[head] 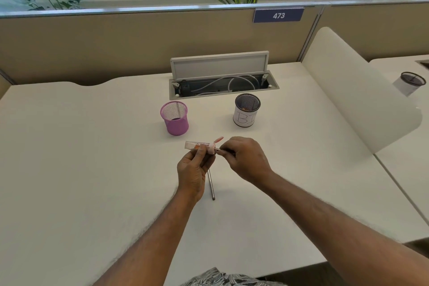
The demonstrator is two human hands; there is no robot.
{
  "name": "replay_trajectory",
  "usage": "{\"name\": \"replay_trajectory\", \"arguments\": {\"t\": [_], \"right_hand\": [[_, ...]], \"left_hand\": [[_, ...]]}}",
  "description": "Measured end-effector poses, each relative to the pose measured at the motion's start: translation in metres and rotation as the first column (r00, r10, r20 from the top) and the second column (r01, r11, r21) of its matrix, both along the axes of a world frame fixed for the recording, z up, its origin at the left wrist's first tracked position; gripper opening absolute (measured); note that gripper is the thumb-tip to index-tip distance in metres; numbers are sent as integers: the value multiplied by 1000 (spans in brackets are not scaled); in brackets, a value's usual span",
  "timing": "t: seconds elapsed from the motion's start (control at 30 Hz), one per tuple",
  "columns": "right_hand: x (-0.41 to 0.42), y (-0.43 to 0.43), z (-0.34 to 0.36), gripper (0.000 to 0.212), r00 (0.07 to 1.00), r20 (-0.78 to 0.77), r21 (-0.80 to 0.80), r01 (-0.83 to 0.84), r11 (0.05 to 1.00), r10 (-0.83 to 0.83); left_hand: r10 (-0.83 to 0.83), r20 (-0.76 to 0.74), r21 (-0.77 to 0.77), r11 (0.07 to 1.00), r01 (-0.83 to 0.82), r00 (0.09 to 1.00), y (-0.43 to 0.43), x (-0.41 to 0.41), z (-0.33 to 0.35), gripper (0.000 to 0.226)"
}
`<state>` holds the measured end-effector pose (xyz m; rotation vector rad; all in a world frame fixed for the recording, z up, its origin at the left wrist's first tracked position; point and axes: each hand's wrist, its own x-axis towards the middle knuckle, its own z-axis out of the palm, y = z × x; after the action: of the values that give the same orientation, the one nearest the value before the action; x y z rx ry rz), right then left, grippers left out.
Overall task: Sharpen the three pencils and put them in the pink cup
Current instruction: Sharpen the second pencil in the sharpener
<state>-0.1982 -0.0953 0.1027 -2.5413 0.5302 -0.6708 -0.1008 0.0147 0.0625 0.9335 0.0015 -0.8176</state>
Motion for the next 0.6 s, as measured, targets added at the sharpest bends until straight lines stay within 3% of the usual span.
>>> {"name": "replay_trajectory", "arguments": {"t": [0.2, 0.37, 0.47, 0.6], "right_hand": [[-2, -4, 5, 8, 997, 34, -240, -65, 969, 76], [-3, -6, 3, 8, 991, -22, -284, -131, 950, 131], [-3, -6, 2, 16, 992, -39, -195, -124, 973, 119], [0, -7, 3, 22, 991, -90, 111, -91, 990, 101]], "left_hand": [[5, -38, -18, 1000, -6, 999, -2, -1, 2, 17], [21, -47, 2, 1000, -20, 999, -2, -1, 1, 17], [10, -4, 8, 1000, -10, 1000, -2, 0, 1, 16], [-22, 48, -8, 1000, 23, 999, 0, 3, 2, 16]]}}
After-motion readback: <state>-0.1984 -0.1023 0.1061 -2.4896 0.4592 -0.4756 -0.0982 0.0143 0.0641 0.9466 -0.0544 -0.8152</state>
